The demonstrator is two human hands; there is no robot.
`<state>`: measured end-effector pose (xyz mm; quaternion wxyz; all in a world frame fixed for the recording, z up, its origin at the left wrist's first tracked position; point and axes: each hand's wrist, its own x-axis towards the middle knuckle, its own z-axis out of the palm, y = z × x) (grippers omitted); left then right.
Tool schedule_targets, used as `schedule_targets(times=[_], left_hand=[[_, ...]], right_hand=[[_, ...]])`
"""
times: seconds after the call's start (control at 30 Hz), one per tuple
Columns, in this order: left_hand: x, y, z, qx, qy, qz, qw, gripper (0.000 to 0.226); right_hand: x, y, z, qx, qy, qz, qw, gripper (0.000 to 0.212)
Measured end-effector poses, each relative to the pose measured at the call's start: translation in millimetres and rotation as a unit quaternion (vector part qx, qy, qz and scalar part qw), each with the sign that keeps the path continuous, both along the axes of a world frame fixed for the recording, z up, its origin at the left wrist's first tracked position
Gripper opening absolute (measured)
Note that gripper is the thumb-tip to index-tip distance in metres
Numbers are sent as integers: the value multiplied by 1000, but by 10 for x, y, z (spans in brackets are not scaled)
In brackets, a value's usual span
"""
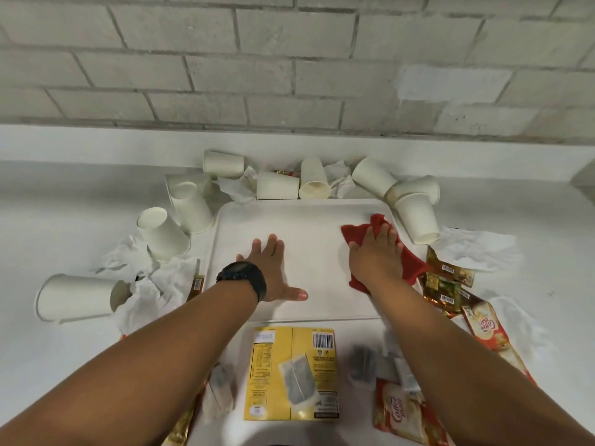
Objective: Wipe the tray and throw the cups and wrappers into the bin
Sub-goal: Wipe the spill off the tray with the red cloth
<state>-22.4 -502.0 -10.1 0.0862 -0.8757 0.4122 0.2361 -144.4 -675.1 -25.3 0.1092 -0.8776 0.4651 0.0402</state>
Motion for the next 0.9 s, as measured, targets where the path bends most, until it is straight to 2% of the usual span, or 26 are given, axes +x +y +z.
schedule_targets(times=[0.2,0.37,0.43,0.53,0.67,0.77,0.9], left_hand=[[-19,-24,39,15,5,4,1000,128],[-22,-19,41,18,20,14,1000,128],[-23,-13,39,17,18,13,1000,128],[-19,-7,45,13,20,9,1000,127],[-19,-1,49,8,22,5,1000,126],[-16,-2,42,10,23,6,1000,127],[-21,-5,40,12,17,11,1000,128]], right_hand=[[452,35,14,-18,-11,155,988,60],[217,377,30,11,-24,290,957,58],[23,364,6,11,-36,274,961,57],[-63,80,-19,-22,-53,178,982,54],[155,-309,-24,-8,-22,100,995,57],[310,-265,-44,-18,-20,128,991,57],[273,-6,0,-4,-23,242,970,57]])
